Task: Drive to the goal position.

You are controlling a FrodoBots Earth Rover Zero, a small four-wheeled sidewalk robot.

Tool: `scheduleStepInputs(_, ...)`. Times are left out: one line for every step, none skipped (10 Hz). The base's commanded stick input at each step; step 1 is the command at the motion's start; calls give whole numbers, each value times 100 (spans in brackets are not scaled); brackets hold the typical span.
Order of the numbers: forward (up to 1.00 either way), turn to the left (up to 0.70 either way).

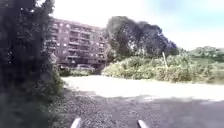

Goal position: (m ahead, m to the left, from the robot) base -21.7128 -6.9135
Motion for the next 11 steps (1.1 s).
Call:
scheduleStepInputs(0, -70)
scheduleStepInputs(0, -70)
scheduleStepInputs(0, -70)
scheduleStepInputs(0, -70)
scheduleStepInputs(0, -70)
scheduleStepInputs(0, -70)
scheduleStepInputs(0, -70)
scheduleStepInputs(0, -70)
scheduleStepInputs(0, -70)
scheduleStepInputs(0, -70)
scheduleStepInputs(0, -70)
